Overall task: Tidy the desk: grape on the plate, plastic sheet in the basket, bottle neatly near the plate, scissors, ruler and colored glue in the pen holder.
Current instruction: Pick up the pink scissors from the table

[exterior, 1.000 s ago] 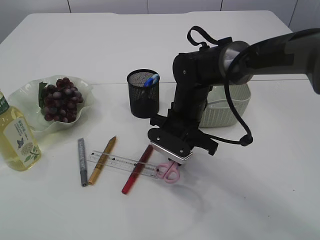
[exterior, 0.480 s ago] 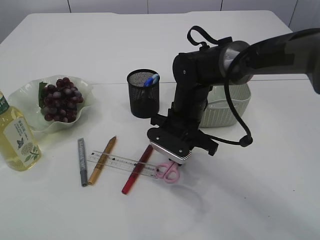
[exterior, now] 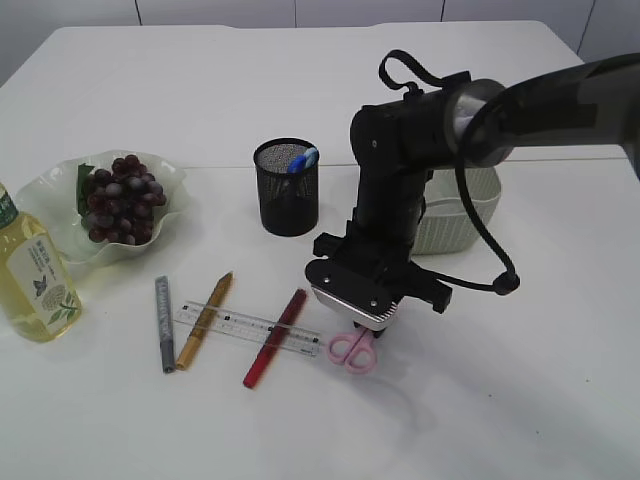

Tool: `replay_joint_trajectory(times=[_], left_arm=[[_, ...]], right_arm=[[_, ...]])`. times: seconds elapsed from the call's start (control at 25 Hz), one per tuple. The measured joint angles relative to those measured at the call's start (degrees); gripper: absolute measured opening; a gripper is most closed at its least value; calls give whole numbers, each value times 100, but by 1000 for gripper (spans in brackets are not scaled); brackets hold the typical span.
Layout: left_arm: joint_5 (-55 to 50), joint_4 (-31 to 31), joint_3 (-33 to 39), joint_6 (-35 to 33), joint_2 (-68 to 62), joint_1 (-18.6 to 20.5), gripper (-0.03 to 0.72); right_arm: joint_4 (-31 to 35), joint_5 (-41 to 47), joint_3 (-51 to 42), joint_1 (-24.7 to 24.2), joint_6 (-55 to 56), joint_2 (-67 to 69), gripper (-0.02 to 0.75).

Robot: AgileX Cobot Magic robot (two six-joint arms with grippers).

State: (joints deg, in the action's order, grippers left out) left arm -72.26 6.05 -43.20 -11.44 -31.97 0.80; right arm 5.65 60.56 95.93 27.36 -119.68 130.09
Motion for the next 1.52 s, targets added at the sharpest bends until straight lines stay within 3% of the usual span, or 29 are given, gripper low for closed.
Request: replay_joint_trajectory(times=[0.56,0.84,1.28,1.52], left_arm=[[0,-44,0,0,0,0,370],[0,-44,0,0,0,0,370],[0,-44,0,0,0,0,370],[0,-44,0,0,0,0,370]], right_arm=[[-61,374,-47,0,129,-475,132],[294,408,-51,-25,176,-835,131],[1516,75,-60,-348,176,-1527,130],[2785,-351,-60,-654,176,-1586,130]])
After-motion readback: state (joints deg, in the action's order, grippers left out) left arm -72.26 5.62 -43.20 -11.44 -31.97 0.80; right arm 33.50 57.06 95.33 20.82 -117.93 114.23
